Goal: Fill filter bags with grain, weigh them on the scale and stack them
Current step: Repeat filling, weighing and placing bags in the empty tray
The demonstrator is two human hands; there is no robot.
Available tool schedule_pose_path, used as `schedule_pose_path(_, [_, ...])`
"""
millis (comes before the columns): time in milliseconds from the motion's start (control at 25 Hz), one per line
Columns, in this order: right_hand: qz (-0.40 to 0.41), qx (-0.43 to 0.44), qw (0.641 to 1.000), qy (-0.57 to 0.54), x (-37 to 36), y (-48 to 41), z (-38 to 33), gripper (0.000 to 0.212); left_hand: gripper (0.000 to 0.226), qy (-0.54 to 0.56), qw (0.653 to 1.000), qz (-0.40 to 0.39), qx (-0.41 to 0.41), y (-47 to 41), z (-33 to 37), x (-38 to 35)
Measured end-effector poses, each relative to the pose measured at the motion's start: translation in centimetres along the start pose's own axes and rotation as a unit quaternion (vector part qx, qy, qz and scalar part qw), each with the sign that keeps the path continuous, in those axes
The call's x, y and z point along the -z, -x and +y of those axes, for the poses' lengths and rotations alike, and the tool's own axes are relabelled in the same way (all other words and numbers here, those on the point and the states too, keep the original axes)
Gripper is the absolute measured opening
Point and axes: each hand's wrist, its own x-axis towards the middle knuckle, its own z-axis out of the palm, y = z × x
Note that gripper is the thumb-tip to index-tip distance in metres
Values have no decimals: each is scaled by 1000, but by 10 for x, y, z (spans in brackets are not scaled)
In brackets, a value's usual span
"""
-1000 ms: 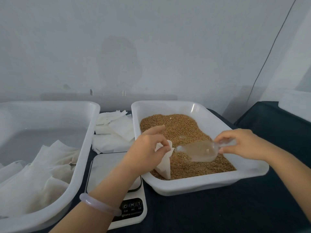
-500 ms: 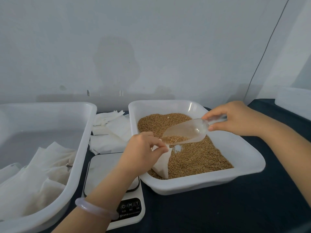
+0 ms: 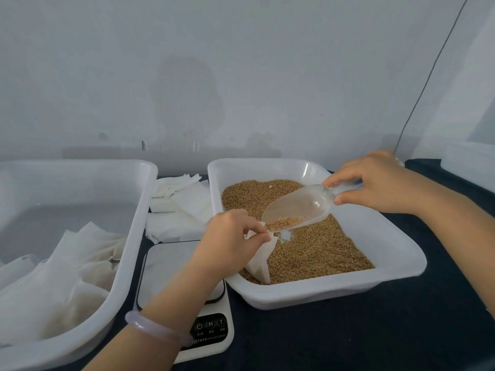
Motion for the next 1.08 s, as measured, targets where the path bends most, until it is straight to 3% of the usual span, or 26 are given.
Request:
schedule_pose_path(200, [-36,-48,996,-71,-10,5,11,27,5,0,1000,9,10,1,-1,-1])
schedule_pose_path(440, [-89,-96,986,-107,-49,21,21,19,13,-48,998,-37,11,-1,2,1])
schedule_pose_path(600, [-65,-99,984,-132,-50,23,26,20,7,-40,999,-3,-3,-1,0,-1])
schedule_pose_path(840, [-162,-96,977,-103,-66,27,19,24,7,30,998,32,41,-2,-1,-2])
schedule_pose_path(1000, [-186,-87,976,-69,-74,21,5,30,5,69,996,52,32,-1,6,0])
schedule_pose_path(1080, [-149,-60,983,-91,-74,16,-8,51,8,99,992,61,41,-6,13,7])
